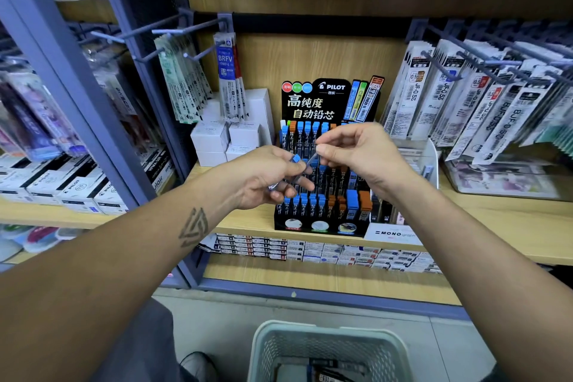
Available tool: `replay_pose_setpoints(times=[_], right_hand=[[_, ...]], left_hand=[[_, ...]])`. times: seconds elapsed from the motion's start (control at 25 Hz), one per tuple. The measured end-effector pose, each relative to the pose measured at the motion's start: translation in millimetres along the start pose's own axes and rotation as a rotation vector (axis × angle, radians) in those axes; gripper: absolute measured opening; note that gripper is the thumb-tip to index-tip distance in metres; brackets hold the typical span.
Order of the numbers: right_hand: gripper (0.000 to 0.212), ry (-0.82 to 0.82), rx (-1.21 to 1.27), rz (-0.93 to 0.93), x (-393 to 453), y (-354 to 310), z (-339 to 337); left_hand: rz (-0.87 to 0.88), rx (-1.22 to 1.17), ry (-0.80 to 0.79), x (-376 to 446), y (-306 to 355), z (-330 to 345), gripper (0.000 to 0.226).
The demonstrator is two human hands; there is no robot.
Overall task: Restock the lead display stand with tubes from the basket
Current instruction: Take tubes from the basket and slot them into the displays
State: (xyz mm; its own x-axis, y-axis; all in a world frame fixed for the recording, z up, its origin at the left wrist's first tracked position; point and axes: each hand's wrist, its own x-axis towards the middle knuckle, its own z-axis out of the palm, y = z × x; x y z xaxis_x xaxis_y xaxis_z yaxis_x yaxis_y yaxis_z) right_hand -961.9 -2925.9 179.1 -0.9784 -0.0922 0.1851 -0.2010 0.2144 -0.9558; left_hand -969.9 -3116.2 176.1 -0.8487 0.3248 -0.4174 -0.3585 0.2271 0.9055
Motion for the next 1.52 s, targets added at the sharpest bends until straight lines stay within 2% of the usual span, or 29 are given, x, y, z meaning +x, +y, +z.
replay_pose_setpoints(times=[0.12,0.28,0.44,0.64,0.84,0.92,1.08,1.2,1.28,1.36,1.4,1.52], right_hand=[[0.008,0.060,-0.113,-0.046,2,-2,2],[0.006,0.125,-0.477,-0.123,5,2,7],[0.006,0.179,-0.514,-0.145,8,3,8],[0.012,0.153,-0.729,-0.261,13,13,9],[0.012,0.172,-0.734,-0.315,15,17,12],[0.012,0.155,-0.726,-0.303,15,17,13],[0.011,0.072,-0.842,-0.336,13,26,18],[0.010,-0.003,-0.982,-0.366,8,27,20],[0.012,-0.032,-1.067,-0.365,9,25,19],[0.012,-0.014,-1.006,-0.366,10,23,18],[0.012,0.018,-0.887,-0.327,11,21,19],[0.021,0.035,-0.328,-0.050,12,9,20]], left_hand=[[0.009,0.029,0.078,4,0,-1,0.009],[0.017,0.065,0.216,10,1,-8,0.014],[0.004,0.078,0.276,6,0,-4,0.003],[0.001,0.061,0.206,8,2,-9,0.019],[-0.027,0.029,0.140,3,6,-6,0.006],[-0.024,-0.006,0.151,3,6,-6,0.012],[-0.016,-0.044,0.166,1,5,-4,0.011],[0.013,0.020,0.137,-1,4,-2,0.003],[0.034,0.060,0.104,-3,2,-1,0.008],[0.045,0.033,0.074,-3,1,-2,0.013],[0.048,0.011,0.063,-4,1,-1,0.014],[0.058,-0.031,0.061,-6,1,1,0.018]])
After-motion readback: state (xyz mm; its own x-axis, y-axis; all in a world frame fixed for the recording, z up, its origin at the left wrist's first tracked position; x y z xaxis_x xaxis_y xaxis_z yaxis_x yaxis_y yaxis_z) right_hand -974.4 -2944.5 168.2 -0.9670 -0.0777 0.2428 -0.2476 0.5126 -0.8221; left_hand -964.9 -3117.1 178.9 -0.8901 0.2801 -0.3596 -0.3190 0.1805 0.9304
